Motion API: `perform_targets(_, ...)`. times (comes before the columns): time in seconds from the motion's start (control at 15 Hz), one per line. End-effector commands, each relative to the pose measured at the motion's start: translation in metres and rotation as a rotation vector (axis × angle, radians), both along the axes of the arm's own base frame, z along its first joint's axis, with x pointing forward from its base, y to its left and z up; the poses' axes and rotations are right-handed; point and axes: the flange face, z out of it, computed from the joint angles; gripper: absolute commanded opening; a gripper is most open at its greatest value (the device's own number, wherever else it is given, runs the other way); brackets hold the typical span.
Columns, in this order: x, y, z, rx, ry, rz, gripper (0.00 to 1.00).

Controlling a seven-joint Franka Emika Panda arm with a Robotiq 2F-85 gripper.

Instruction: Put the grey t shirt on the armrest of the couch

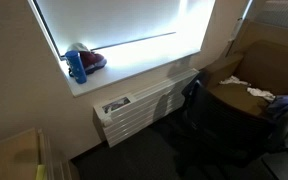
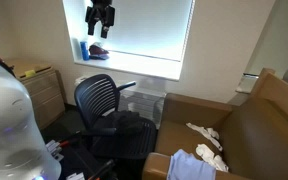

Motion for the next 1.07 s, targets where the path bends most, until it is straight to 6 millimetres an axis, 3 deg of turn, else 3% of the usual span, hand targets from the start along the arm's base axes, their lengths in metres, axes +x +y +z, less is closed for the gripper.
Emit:
perform_targets(0.0, 0.000, 0.000, 0.001, 0.000, 0.001, 0.000, 1.00)
perform_targets(0.07, 0.020, -0.010, -0.006, -0.024, -0.035, -0.078, 1.00)
perform_targets(0.2, 0.057, -0.047, -0.036, -0.035, -0.109, -0.204, 1.00)
perform_targets(0.33, 0.073, -0.081, -0.058, -0.050, -0.211, -0.294, 1.00)
perform_targets(0.53, 0.098, -0.145, -0.110, -0.073, -0.292, -0.459, 1.00)
perform_targets(0.6, 0.105, -0.159, -0.115, -0.075, -0.284, -0.526, 1.00)
perform_targets(0.67, 0.108, -0.166, -0.113, -0.068, -0.276, -0.591, 1.00)
perform_targets(0.73, 0.101, -0.155, -0.111, -0.065, -0.271, -0.503, 1.00)
perform_targets(0.8, 0.103, -0.163, -0.118, -0.068, -0.259, -0.521, 1.00)
perform_targets(0.93, 0.103, -0.161, -0.118, -0.067, -0.258, -0.516, 1.00)
perform_targets(1.0, 0.112, -0.160, -0.132, -0.068, -0.250, -0.570, 1.00)
